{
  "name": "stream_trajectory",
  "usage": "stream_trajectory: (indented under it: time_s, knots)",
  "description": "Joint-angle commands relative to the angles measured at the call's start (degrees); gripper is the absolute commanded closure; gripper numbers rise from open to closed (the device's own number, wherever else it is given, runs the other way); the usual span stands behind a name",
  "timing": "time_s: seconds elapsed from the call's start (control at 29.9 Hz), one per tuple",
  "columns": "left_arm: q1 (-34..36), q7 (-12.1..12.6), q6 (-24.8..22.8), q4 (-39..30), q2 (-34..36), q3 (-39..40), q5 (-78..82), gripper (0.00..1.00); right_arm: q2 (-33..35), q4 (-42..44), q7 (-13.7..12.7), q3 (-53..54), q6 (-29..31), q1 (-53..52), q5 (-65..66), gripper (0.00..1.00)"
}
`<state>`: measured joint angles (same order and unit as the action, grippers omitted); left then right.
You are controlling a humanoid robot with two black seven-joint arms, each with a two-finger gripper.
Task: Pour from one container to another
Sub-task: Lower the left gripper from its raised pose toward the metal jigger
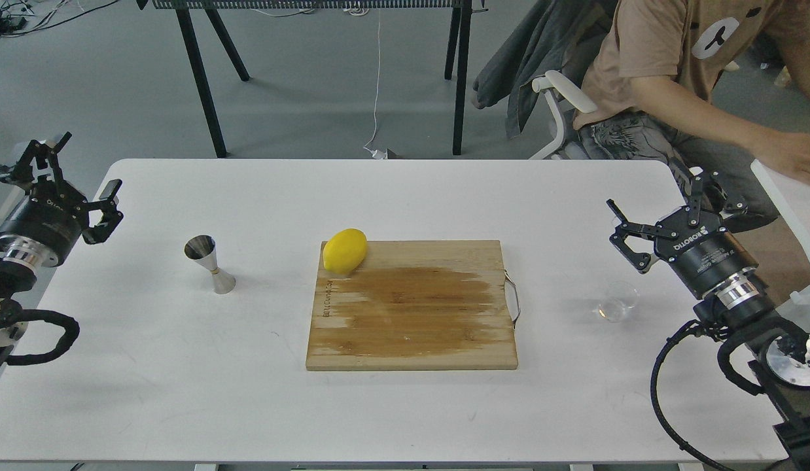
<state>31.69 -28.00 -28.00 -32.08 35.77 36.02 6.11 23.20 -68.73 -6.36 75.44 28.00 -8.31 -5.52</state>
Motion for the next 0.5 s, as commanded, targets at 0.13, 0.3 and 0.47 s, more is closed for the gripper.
stream_trajectory:
  time_s: [0.13, 0.3, 0.47]
  knots:
    - [3.3, 0.0, 0.0, 0.3, 4.5, 0.5, 11.1, 0.00, -0.1, -0.4, 0.0, 2.3, 0.0, 0.6, -0.2, 0.01]
    - [5.4, 0.0, 0.0, -5.4, 7.3, 0.5, 24.3, 0.00, -1.1, -0.4, 0.0, 2.3, 0.0, 0.8, -0.2, 0.01]
    - [5.2, 0.0, 0.0, -21.1, 10.9, 0.3, 39.2, 0.00, -1.3, -0.3, 0.0, 2.3, 0.0, 0.8, -0.2, 0.01]
